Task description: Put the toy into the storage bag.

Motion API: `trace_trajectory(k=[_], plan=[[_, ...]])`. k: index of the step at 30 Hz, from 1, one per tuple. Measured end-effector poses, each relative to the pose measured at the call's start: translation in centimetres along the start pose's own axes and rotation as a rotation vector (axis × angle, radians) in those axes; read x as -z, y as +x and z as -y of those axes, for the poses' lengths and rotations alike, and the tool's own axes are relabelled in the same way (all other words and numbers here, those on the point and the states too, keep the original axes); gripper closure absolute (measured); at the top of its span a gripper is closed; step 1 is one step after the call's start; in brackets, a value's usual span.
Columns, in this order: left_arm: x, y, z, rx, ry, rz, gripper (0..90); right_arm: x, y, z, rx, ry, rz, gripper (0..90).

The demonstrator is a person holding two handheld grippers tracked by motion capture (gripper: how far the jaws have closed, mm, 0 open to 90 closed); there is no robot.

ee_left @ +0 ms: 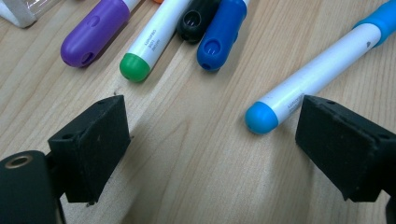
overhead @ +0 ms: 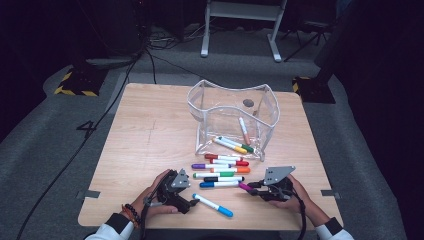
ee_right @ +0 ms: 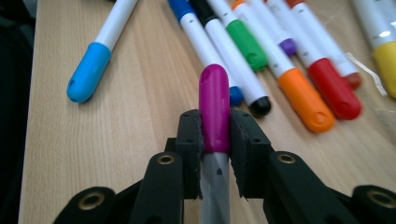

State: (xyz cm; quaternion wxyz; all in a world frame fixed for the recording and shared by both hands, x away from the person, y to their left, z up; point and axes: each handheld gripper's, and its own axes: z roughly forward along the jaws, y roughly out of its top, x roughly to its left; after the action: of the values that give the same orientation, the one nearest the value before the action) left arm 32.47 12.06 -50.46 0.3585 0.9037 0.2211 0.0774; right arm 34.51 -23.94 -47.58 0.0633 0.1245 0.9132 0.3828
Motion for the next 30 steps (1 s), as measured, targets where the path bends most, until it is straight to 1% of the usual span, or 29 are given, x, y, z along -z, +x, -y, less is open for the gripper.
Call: trace_trajectory(k=[2,5,7,8,11,13,14,17,19,22,23,25,27,29,30], plan=[[0.0,0.0,0.0,-0.002,-0.002,0.001,10.0,0.9,-0.3,0.2,-0.021,-0.027,0.015,74.7],[0.0,0.0,0.0,0.001,0.000,-0.003,10.1,2.0,-0.6,0.2,-0.028,-0.056,0.034,74.7],[0.0,0.0,0.0,0.002,0.000,-0.003,10.1,2.9,-0.9,0.2,-0.045,-0.085,0.041,74.7],[0.0,0.0,0.0,0.003,0.000,-0.004,10.1,3.5,-1.1,0.2,-0.048,-0.099,0.059,74.7],[0.0,0.0,0.0,0.003,0.000,-0.003,10.1,5.0,-1.4,0.0,-0.054,-0.134,0.086,74.7],[0.0,0.0,0.0,0.002,0.000,-0.004,10.1,6.2,-1.6,-0.2,-0.063,-0.169,0.094,74.7],[0.0,0.0,0.0,0.004,0.001,-0.005,10.1,6.9,-1.6,-0.4,-0.055,-0.185,0.101,74.7],[0.0,-0.1,0.0,0.004,0.000,-0.005,10.1,9.0,-1.7,-1.6,-0.042,-0.228,0.149,74.7],[0.0,-0.1,0.0,0.004,0.001,-0.006,10.1,10.2,-1.7,-2.4,-0.025,-0.242,0.175,74.7],[0.0,-0.1,0.0,0.005,0.000,-0.006,10.1,12.2,-2.0,-4.0,-0.008,-0.260,0.218,74.7],[0.0,-0.1,0.0,0.005,0.000,-0.006,10.1,12.9,-2.2,-4.6,-0.009,-0.267,0.226,74.7],[0.0,-0.1,0.0,0.005,0.000,-0.006,10.1,13.5,-2.4,-5.3,0.005,-0.270,0.249,74.7],[0.1,-0.1,0.1,0.006,0.001,-0.007,10.1,14.2,-2.7,-6.0,0.004,-0.290,0.247,74.7],[0.1,-0.1,0.1,0.005,0.002,-0.009,10.1,14.7,-3.2,-6.9,0.015,-0.290,0.270,74.7],[0.1,0.0,0.1,0.004,0.002,-0.009,10.1,14.9,-3.4,-7.3,0.016,-0.298,0.272,74.7]])
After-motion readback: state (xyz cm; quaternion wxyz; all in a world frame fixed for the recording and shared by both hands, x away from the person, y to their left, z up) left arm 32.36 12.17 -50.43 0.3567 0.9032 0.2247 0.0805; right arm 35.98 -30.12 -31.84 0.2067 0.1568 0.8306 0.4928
